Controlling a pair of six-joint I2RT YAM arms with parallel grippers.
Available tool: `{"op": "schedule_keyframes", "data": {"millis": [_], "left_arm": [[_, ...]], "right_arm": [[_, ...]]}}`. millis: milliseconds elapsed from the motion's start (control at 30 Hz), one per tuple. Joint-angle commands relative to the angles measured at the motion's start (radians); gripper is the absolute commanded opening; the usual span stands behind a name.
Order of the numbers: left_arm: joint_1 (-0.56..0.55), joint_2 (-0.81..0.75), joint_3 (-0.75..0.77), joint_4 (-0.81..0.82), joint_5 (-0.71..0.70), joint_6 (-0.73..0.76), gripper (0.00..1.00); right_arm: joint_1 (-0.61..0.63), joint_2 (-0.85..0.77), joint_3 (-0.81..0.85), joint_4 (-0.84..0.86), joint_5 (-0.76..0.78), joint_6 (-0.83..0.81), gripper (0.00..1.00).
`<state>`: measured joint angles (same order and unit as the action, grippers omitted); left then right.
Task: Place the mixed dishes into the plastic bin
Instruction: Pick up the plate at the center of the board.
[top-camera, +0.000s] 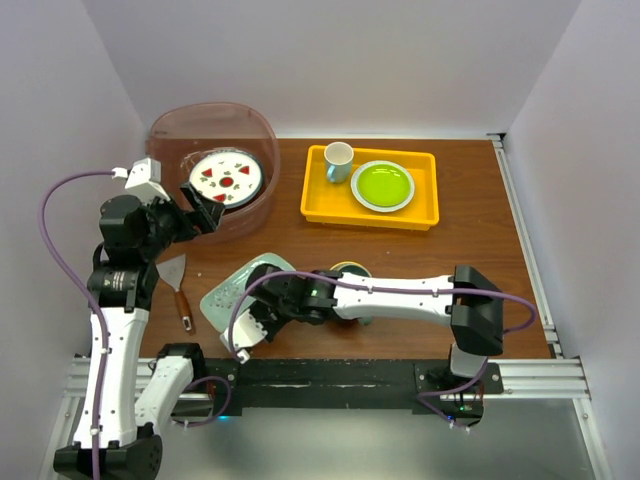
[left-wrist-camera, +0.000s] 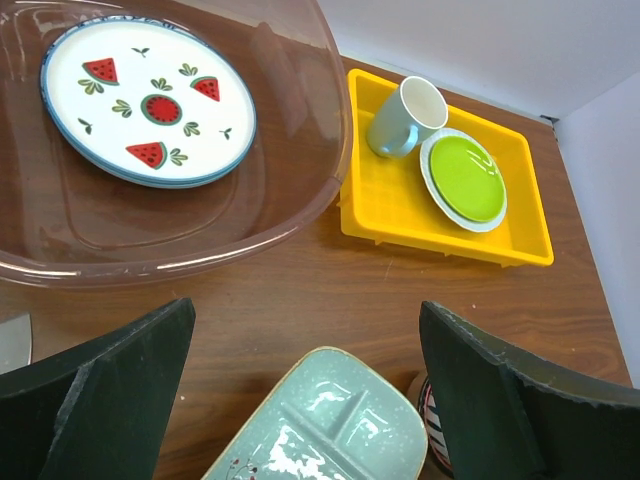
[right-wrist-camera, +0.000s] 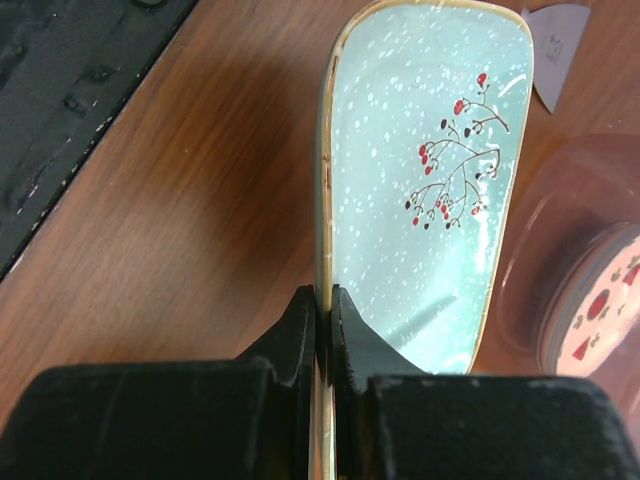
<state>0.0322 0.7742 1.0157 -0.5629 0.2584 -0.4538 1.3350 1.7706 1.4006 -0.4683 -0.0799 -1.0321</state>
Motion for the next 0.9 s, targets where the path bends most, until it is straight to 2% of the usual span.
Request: {"op": "schedule_keyframes", "data": {"millis": [0,267,867], "left_arm": [[0.005,0.004,-0.012,0.049,0.053,-0.028,1.00],[0.005,0.014,-0.037,0.052,0.108,-0.034,1.00],[0.005,0.030,-0.057,0.077,0.237,-0.063,1.00]], "right_arm": [[0.003,-0.111,0.097,0.013,-0.003,-0.043,0.00],[0.001,-0.143,0.161,-0.098,-0.031,-0.068,0.00],[0.001,-0.184,0.242,-0.227,-0.012,-0.170,0.00]]}}
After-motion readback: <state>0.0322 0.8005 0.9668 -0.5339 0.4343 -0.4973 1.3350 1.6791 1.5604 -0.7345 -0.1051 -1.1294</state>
